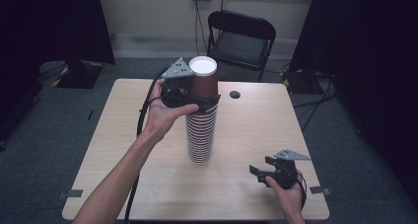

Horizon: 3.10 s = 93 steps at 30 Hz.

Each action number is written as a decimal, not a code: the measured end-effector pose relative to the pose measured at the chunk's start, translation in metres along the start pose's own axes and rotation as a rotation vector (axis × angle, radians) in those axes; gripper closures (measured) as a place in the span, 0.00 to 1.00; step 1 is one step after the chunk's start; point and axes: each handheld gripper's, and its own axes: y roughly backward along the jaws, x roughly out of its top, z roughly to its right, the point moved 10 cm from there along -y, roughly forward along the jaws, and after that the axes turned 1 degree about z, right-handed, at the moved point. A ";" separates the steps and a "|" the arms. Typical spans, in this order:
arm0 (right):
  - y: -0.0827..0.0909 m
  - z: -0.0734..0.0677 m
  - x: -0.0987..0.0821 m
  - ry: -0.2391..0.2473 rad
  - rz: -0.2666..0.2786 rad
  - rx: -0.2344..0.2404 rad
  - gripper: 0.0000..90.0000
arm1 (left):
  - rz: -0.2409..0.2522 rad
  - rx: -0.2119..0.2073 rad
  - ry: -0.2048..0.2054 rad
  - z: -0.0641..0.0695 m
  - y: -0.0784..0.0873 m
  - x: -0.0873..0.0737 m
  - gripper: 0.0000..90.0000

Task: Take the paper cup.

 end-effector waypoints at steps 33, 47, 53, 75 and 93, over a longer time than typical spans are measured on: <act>0.001 0.000 0.002 0.001 0.015 0.012 0.22 | 0.135 0.010 0.004 0.005 0.015 0.049 0.13; 0.000 -0.001 0.002 0.003 0.018 0.013 0.22 | 0.244 0.012 0.011 0.002 0.030 0.076 0.13; 0.001 -0.002 0.003 0.006 0.019 0.018 0.22 | 0.271 0.011 0.024 0.001 0.036 0.083 0.13; 0.000 -0.004 0.003 0.006 0.019 0.023 0.23 | 0.309 0.078 0.060 -0.020 0.074 0.071 0.13; -0.002 -0.004 0.001 0.005 0.008 0.022 0.23 | 0.288 0.137 0.095 -0.048 0.104 0.039 0.13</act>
